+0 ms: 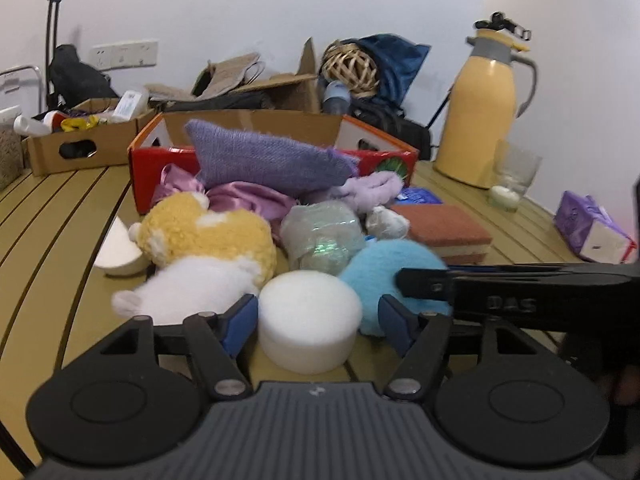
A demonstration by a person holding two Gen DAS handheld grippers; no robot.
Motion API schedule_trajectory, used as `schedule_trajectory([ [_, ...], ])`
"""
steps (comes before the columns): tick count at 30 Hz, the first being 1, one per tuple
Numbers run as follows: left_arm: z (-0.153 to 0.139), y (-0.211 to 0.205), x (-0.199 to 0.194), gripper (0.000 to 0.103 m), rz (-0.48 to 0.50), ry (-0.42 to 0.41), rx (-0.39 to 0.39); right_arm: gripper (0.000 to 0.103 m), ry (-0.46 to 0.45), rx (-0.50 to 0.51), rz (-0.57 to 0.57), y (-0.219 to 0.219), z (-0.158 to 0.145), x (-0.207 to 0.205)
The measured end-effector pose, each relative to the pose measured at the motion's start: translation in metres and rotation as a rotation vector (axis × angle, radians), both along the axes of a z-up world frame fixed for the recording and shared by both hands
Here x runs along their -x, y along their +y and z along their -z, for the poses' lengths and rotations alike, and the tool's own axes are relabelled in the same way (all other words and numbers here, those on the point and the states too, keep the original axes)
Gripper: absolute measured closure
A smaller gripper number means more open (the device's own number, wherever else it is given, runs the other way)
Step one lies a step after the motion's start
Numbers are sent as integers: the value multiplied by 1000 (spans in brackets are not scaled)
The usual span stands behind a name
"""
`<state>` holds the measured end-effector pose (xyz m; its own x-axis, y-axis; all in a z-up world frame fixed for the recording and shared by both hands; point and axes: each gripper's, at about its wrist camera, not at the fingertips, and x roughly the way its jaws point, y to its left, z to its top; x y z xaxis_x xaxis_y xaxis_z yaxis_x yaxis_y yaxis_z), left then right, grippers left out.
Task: Organize soft objects
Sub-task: 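Lower the left tool onto the light blue plush and close it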
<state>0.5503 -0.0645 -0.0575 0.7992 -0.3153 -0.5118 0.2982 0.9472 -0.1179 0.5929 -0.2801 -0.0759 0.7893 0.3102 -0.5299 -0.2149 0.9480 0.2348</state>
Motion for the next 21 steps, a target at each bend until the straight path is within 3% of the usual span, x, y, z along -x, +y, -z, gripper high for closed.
schedule_trajectory([
  [4,-16,-6,8,35,9,-64,44,64,-4,5,36,-9,-1,3],
  [6,-22,-14,10,37,24,-58,64,65,-2,4,38,-15,-3,7],
  [13,-17,-58,6,49,111,39,78,65,12,-45,126,-54,-3,32],
  [21,6,-78,-18,51,142,217,244,56,-1,-186,202,-101,1,51],
])
